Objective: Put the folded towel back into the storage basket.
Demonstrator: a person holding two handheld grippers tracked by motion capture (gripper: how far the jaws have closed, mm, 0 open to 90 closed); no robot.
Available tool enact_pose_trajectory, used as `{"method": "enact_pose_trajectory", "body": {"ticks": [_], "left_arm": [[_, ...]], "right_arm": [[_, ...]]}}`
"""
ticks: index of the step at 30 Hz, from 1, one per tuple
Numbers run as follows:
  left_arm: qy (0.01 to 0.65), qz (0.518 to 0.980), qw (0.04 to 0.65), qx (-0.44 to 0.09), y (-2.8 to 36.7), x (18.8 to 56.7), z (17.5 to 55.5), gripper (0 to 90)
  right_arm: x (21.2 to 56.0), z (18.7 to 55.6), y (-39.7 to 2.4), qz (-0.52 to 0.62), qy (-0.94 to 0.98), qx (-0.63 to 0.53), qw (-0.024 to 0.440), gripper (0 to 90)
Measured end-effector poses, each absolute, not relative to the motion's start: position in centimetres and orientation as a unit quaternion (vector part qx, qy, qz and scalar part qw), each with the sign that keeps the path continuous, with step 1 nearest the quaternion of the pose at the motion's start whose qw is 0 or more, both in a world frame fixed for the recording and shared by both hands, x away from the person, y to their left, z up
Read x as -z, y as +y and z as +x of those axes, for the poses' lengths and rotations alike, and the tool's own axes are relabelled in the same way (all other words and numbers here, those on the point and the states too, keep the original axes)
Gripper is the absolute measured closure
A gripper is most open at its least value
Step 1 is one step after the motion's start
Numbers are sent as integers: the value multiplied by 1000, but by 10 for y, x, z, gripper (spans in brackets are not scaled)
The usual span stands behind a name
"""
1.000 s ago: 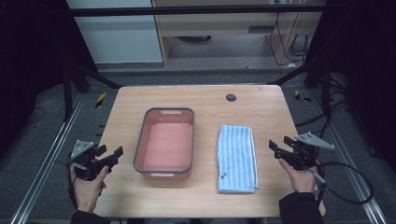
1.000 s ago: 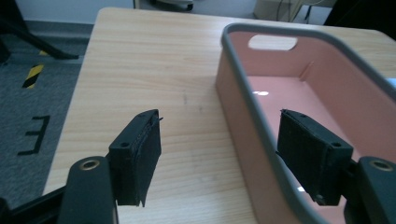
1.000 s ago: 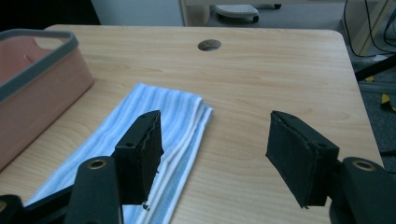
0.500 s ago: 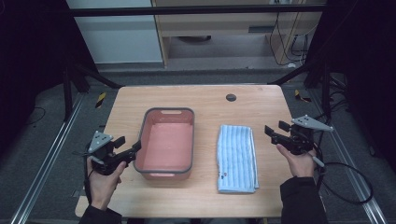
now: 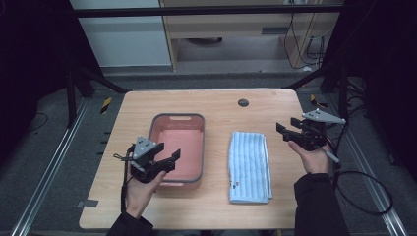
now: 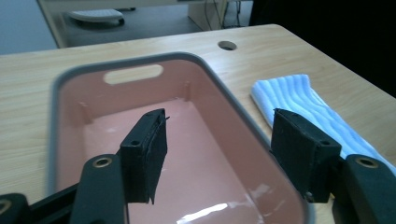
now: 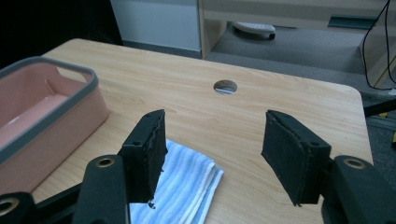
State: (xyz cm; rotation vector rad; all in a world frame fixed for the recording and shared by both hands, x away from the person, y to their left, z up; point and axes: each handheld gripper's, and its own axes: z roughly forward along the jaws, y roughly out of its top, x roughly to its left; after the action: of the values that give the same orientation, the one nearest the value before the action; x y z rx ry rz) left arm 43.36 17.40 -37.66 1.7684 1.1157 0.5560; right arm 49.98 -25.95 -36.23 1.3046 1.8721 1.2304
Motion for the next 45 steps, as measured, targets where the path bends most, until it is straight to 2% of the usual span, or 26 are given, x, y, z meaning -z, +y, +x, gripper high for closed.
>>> {"method": "enact_pose_trajectory", "body": {"ticks": [28, 45], "left_arm": [[401, 777, 454, -170, 72, 408, 426, 378], [385, 808, 423, -145, 38, 443, 420, 385]], "right_arm": [[396, 538, -255, 489, 707, -442, 257, 400], [422, 554, -248, 491, 720, -425, 243, 407]]}}
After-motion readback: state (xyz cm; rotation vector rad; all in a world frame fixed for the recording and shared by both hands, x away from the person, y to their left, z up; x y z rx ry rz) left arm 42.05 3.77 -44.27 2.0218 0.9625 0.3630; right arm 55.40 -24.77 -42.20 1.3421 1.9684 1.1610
